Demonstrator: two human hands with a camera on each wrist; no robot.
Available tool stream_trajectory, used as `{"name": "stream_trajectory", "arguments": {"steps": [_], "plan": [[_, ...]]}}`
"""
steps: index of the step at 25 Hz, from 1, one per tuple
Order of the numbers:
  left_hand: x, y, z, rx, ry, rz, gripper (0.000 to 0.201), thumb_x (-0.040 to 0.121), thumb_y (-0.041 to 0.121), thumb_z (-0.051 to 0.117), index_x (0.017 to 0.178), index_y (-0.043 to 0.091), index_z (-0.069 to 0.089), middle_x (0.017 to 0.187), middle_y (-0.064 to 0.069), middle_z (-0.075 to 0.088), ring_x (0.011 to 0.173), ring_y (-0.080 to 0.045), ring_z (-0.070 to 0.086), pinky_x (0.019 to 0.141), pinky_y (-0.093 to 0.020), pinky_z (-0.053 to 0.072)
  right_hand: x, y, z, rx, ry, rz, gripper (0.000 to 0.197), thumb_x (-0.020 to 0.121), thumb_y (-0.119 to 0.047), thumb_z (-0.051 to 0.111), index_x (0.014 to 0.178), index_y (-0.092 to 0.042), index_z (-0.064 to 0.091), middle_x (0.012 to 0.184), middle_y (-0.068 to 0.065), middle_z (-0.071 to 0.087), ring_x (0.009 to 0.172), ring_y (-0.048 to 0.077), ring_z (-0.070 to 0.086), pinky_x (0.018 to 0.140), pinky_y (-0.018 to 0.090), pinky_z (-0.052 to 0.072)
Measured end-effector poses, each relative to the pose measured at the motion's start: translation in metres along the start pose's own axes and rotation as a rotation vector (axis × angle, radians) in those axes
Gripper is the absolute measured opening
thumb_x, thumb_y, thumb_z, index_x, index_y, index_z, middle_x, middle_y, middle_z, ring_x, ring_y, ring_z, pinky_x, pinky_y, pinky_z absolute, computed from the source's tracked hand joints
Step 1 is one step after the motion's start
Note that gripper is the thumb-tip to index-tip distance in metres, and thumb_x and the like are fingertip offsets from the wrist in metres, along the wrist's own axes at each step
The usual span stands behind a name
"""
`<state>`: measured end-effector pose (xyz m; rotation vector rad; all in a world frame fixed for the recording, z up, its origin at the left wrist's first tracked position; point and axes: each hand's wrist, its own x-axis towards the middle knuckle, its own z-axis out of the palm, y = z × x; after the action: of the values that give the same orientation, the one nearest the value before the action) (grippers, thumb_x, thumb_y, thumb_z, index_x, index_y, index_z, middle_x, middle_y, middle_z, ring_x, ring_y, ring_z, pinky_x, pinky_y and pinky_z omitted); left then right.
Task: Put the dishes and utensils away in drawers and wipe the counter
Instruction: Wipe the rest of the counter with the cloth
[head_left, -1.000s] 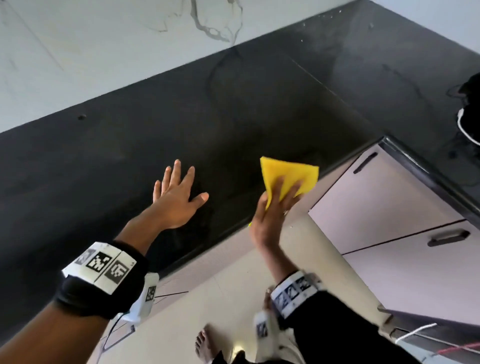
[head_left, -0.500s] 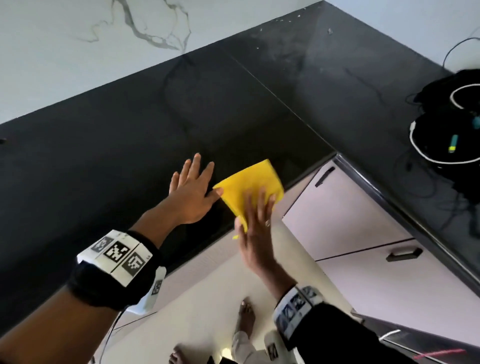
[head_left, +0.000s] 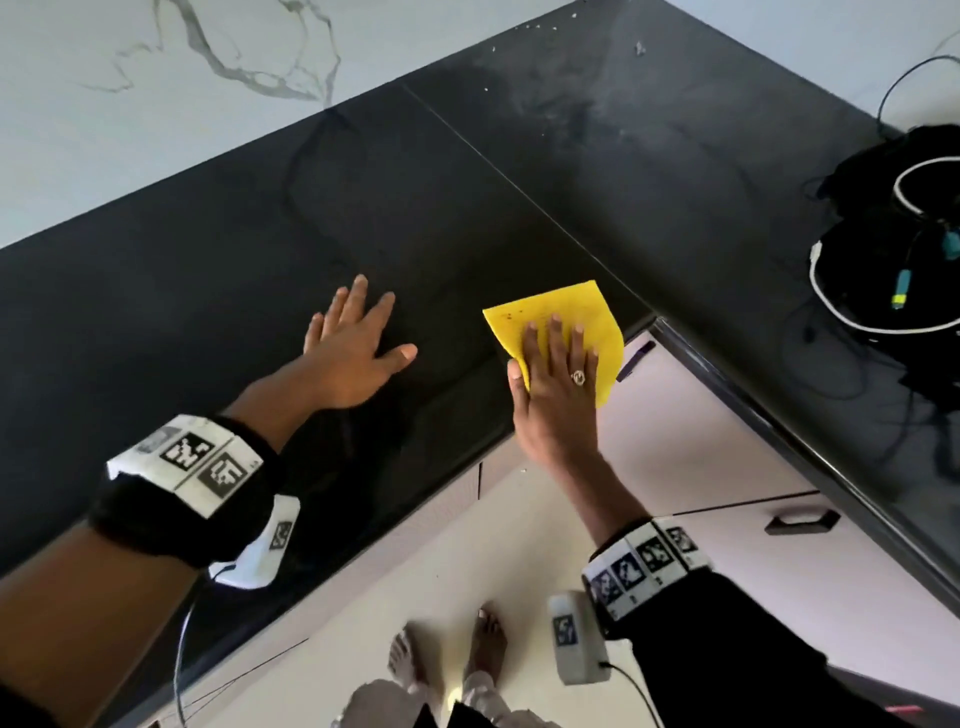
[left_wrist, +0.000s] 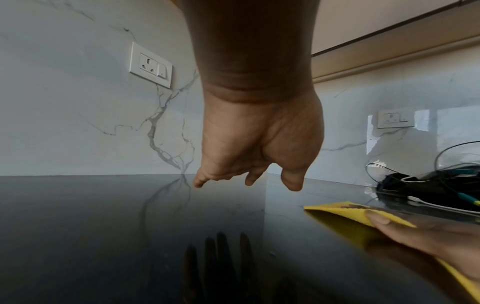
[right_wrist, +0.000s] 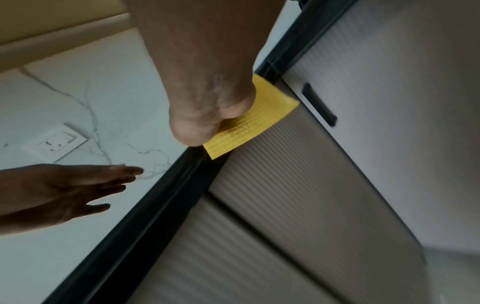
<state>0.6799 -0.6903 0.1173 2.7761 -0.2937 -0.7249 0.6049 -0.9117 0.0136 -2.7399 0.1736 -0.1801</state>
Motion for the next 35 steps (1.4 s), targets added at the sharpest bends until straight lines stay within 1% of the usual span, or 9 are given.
{"name": "stream_trajectory", "arguments": {"steps": [3, 6, 9, 12, 16, 26, 31, 34, 35], "plan": [[0.034, -0.020, -0.030, 0.014, -0.009, -0.033, 0.096, 0.092, 0.053, 0.055, 0.156, 0.023, -0.009, 0.158, -0.007, -0.031, 0.148, -0.027, -0.018, 0.121, -0.046, -0.001, 0.052, 0.009, -0.021, -0.125, -0.211, -0.140, 0.068, 0.098, -0.053, 0.002, 0.157, -0.021, 0.014, 0.164, 0.009, 0.004, 0.151, 0.032, -0.001, 0.121, 0.045, -0.001], [0.074, -0.032, -0.061, 0.012, 0.013, -0.031, 0.106, 0.086, 0.057, 0.062, 0.156, 0.021, -0.008, 0.158, -0.009, -0.029, 0.149, -0.029, -0.016, 0.121, -0.047, -0.001, 0.097, 0.006, -0.030, -0.142, -0.382, -0.274, 0.057, 0.105, -0.045, 0.015, 0.157, -0.025, 0.006, 0.165, 0.003, -0.006, 0.151, 0.028, -0.010, 0.122, 0.045, 0.000], [0.110, -0.039, -0.087, -0.043, 0.013, -0.072, 0.116, 0.078, 0.062, 0.068, 0.156, 0.020, -0.008, 0.159, -0.009, -0.027, 0.148, -0.029, -0.017, 0.120, -0.049, -0.002, 0.142, 0.004, -0.030, -0.156, -0.463, -0.383, 0.054, 0.105, -0.043, 0.019, 0.156, -0.030, 0.003, 0.164, -0.003, -0.008, 0.150, 0.023, -0.012, 0.122, 0.042, -0.001], [0.135, -0.044, -0.094, -0.116, -0.009, -0.163, 0.136, 0.064, 0.072, 0.073, 0.155, 0.021, -0.014, 0.158, -0.010, -0.029, 0.147, -0.031, -0.023, 0.117, -0.057, -0.007, 0.190, -0.010, -0.019, -0.152, -0.506, -0.394, 0.055, 0.104, -0.046, 0.016, 0.154, -0.034, -0.002, 0.163, -0.007, -0.013, 0.149, 0.018, -0.017, 0.121, 0.041, -0.005], [0.162, -0.053, -0.084, -0.176, -0.083, -0.271, 0.154, 0.049, 0.077, 0.077, 0.149, 0.024, -0.027, 0.152, -0.010, -0.041, 0.142, -0.031, -0.034, 0.110, -0.064, -0.014, 0.266, -0.032, -0.002, -0.215, -0.533, -0.426, 0.056, 0.104, -0.048, 0.013, 0.154, -0.035, -0.007, 0.163, -0.007, -0.017, 0.149, 0.019, -0.018, 0.120, 0.039, -0.008], [0.178, -0.050, -0.081, -0.235, -0.186, -0.330, 0.161, 0.046, 0.075, 0.079, 0.138, 0.028, -0.044, 0.141, -0.007, -0.055, 0.131, -0.031, -0.048, 0.104, -0.067, -0.023, 0.444, -0.110, 0.048, -0.216, -0.576, -0.547, 0.055, 0.104, -0.048, 0.017, 0.155, -0.036, 0.001, 0.164, -0.005, -0.011, 0.150, 0.022, -0.013, 0.120, 0.041, -0.008], [0.180, -0.050, -0.079, -0.265, -0.149, -0.323, 0.161, 0.046, 0.072, 0.081, 0.139, 0.030, -0.043, 0.139, -0.004, -0.057, 0.128, -0.026, -0.052, 0.104, -0.066, -0.026, 0.472, -0.140, 0.069, -0.192, -0.521, -0.494, 0.055, 0.104, -0.046, 0.017, 0.156, -0.036, 0.002, 0.164, -0.005, -0.009, 0.151, 0.024, -0.012, 0.120, 0.044, -0.007], [0.163, -0.062, -0.075, -0.319, -0.015, -0.268, 0.148, 0.057, 0.069, 0.078, 0.147, 0.029, -0.032, 0.149, -0.001, -0.046, 0.136, -0.022, -0.043, 0.112, -0.054, -0.024, 0.455, -0.162, 0.078, -0.121, -0.410, -0.345, 0.055, 0.104, -0.044, 0.016, 0.156, -0.031, 0.006, 0.165, 0.000, -0.004, 0.150, 0.030, -0.009, 0.119, 0.050, -0.007], [0.152, -0.074, -0.075, -0.327, 0.057, -0.306, 0.141, 0.062, 0.068, 0.076, 0.150, 0.028, -0.027, 0.153, -0.002, -0.041, 0.141, -0.021, -0.037, 0.116, -0.049, -0.021, 0.445, -0.177, 0.084, -0.095, -0.372, -0.262, 0.056, 0.104, -0.043, 0.017, 0.156, -0.027, 0.007, 0.165, 0.005, -0.004, 0.150, 0.034, -0.009, 0.119, 0.052, -0.008]]}}
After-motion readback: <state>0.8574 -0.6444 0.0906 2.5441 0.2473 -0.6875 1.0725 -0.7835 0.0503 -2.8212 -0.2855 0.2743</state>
